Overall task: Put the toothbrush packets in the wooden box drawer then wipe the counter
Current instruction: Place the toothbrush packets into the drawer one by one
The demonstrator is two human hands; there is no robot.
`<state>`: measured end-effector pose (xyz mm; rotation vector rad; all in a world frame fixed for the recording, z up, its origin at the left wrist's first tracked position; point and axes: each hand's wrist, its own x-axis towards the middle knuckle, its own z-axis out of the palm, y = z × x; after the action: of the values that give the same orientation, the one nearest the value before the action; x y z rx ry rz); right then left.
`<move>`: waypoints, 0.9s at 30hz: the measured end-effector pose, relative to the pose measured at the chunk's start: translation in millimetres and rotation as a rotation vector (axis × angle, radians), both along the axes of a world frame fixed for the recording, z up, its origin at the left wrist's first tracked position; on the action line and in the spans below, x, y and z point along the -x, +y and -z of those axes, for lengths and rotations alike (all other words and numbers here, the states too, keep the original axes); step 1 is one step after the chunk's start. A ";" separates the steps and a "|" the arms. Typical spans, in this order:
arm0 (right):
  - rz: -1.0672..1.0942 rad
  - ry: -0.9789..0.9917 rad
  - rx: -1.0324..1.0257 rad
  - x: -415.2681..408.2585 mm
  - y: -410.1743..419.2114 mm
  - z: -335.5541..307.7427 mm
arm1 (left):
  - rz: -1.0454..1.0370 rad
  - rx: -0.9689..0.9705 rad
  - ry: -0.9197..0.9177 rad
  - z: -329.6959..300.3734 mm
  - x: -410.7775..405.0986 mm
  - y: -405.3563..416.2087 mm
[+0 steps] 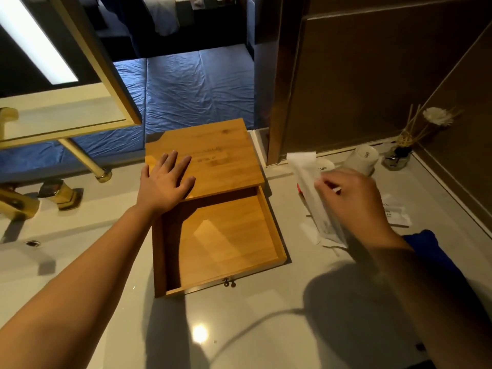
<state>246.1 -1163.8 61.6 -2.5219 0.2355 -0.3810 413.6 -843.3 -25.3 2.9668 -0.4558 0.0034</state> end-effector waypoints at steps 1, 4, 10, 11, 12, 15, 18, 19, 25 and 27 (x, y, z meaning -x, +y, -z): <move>0.023 -0.005 -0.163 -7.2 4.5 -14.0 | 0.000 0.001 -0.001 -0.2 0.2 -0.2; 0.028 -0.025 -0.462 -26.5 14.8 -39.0 | 0.002 0.006 0.001 -1.0 0.8 -0.8; -0.025 0.081 -1.022 -46.9 38.6 -35.8 | 0.009 0.025 0.009 -1.5 1.5 -0.1; -0.048 0.097 -1.079 -49.7 44.1 -34.3 | 0.010 0.026 0.005 -1.1 1.6 0.1; -0.090 0.099 -1.086 -54.2 49.9 -33.7 | 0.009 0.027 0.003 -0.6 1.6 0.1; -0.318 0.104 -0.877 -70.1 75.8 -38.4 | 0.002 0.029 -0.007 0.4 1.6 0.3; -0.612 0.198 -0.550 -79.4 113.4 -34.1 | 0.032 0.001 0.007 -3.1 2.6 1.5; -0.691 0.226 -0.453 -80.2 125.7 -26.5 | 0.046 -0.030 0.011 -3.3 2.0 2.1; -0.876 0.313 0.059 -77.6 166.2 40.3 | 0.028 0.040 -0.023 0.7 1.5 1.2; -0.833 0.323 0.161 -75.9 171.8 57.2 | 0.029 0.038 -0.015 0.5 1.3 0.7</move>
<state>322.0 -992.1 4.4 -2.5560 -0.7352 0.3512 412.3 -842.6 -25.9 2.9250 -0.4952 0.0315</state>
